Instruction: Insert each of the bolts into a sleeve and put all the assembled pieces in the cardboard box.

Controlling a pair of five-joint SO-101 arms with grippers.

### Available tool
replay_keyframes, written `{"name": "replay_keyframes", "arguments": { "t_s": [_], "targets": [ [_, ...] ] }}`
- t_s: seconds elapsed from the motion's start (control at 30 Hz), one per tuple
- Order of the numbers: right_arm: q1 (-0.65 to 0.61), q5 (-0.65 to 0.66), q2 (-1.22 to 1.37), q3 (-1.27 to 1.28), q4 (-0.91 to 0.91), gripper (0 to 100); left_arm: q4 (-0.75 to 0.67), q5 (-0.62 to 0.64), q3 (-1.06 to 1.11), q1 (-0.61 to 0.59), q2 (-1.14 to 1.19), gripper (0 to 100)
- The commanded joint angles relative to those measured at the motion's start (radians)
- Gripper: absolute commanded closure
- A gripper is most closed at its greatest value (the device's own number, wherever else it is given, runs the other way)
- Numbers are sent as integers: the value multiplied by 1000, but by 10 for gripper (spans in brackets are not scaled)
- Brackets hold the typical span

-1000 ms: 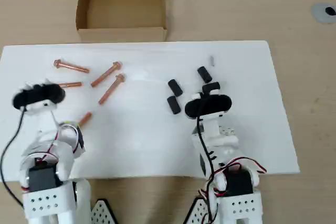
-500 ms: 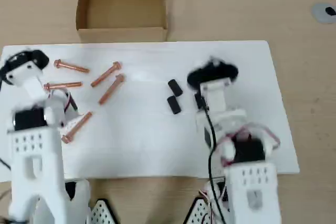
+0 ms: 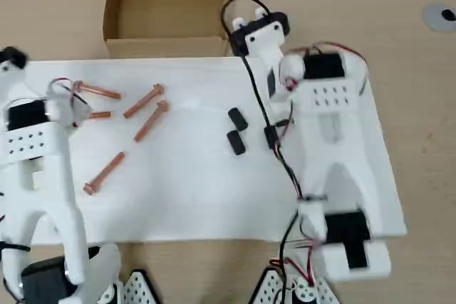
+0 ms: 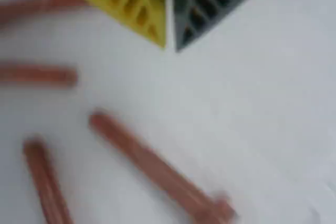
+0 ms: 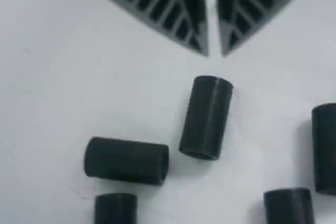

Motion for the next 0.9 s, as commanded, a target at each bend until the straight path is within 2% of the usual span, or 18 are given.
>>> {"name": "replay_keyframes", "arguments": {
  "t_s": [0.0, 0.2, 0.4, 0.87],
  "targets": [
    [-7, 37, 99, -194, 63, 985, -44, 160, -40, -60, 5, 991],
    [-7, 41, 229, -341, 133, 913, -178, 413, 69, -95, 10, 990],
    [-7, 37, 292, -361, 133, 905, -296, 628, 216, -94, 10, 990],
    [-7, 35, 298, -354, 147, 905, -285, 660, 218, -78, 12, 990]
  ]
}}
